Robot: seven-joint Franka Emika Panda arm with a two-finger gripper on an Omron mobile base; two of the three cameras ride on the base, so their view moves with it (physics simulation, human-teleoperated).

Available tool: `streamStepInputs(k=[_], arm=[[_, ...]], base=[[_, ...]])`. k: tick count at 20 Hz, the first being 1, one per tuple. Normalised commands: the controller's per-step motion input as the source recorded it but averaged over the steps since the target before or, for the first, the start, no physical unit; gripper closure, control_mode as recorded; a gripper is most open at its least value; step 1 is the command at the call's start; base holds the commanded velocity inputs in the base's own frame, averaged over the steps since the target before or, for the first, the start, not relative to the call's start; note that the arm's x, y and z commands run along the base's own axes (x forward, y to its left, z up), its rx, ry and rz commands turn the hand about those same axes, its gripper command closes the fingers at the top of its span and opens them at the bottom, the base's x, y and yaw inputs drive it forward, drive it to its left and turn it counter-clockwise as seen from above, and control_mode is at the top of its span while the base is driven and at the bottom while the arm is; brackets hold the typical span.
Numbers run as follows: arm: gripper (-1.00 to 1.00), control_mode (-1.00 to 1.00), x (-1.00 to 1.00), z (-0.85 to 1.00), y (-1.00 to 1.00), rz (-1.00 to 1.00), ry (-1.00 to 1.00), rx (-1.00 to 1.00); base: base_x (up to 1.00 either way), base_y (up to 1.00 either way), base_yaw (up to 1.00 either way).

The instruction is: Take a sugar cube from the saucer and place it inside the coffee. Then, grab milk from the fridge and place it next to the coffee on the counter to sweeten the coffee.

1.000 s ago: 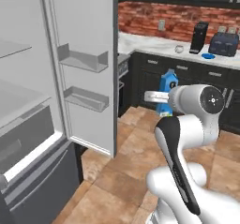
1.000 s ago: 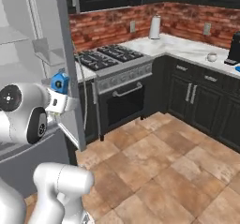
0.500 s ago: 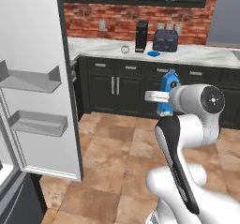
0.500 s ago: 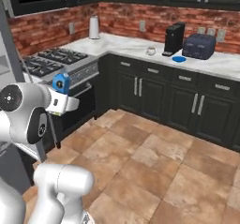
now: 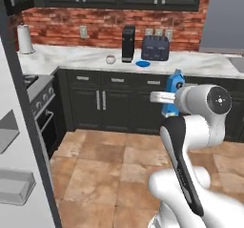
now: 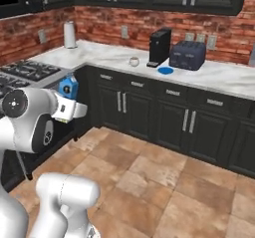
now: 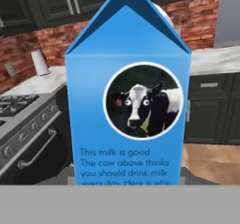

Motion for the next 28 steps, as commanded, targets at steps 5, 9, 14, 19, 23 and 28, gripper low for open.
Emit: streamStepInputs(k=[5,9,14,19,23,28], arm=[[1.0,1.0,0.0,0.0,0.0,0.0,0.0,0.0],[1.0,1.0,0.0,0.0,0.0,0.0,0.0,0.0],[1.0,1.0,0.0,0.0,0.0,0.0,0.0,0.0],[1.0,1.0,0.0,0.0,0.0,0.0,0.0,0.0],[1.0,1.0,0.0,0.0,0.0,0.0,0.0,0.0],[1.0,1.0,0.0,0.0,0.0,0.0,0.0,0.0]], base=[[1.0,0.0,0.0],[1.0,0.1,0.0],[0.92,0.34,0.0],[0.81,0.56,0.0],[0.84,0.47,-0.03],[0.73,0.16,-0.1]])
